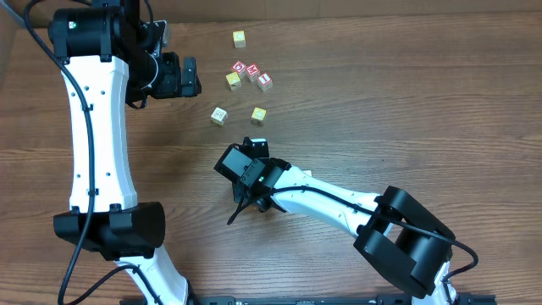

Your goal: Flip 5 blocks

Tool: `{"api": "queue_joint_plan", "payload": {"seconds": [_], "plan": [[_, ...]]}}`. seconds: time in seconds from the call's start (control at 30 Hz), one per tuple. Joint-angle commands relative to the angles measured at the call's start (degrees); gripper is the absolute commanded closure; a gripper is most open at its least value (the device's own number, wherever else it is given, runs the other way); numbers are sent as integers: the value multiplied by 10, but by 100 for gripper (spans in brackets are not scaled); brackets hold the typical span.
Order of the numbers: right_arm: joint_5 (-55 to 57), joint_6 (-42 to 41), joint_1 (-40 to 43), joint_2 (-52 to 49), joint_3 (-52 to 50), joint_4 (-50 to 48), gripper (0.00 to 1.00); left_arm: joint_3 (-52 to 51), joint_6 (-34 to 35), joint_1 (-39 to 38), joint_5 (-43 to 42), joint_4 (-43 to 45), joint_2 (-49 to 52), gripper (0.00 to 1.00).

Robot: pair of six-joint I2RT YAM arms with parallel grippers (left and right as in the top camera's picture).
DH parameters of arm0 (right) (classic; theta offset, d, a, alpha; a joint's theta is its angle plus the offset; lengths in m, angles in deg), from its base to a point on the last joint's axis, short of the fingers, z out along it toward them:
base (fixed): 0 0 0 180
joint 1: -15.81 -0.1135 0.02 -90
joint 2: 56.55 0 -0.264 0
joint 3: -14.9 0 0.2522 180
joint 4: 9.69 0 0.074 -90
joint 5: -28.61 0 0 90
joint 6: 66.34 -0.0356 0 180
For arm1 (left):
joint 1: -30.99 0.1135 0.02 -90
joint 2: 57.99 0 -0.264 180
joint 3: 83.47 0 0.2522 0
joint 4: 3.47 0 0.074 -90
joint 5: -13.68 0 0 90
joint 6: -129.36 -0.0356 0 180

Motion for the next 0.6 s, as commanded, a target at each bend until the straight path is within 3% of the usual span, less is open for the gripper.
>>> {"api": "queue_joint_plan", "payload": {"seconds": [0.0, 0.57], "plan": [[45, 4, 0, 11, 2, 0, 96, -2, -7, -3, 3, -1, 5, 0], [70, 4, 1, 10, 2, 39, 96, -2, -7, -3, 3, -1, 5, 0]]}}
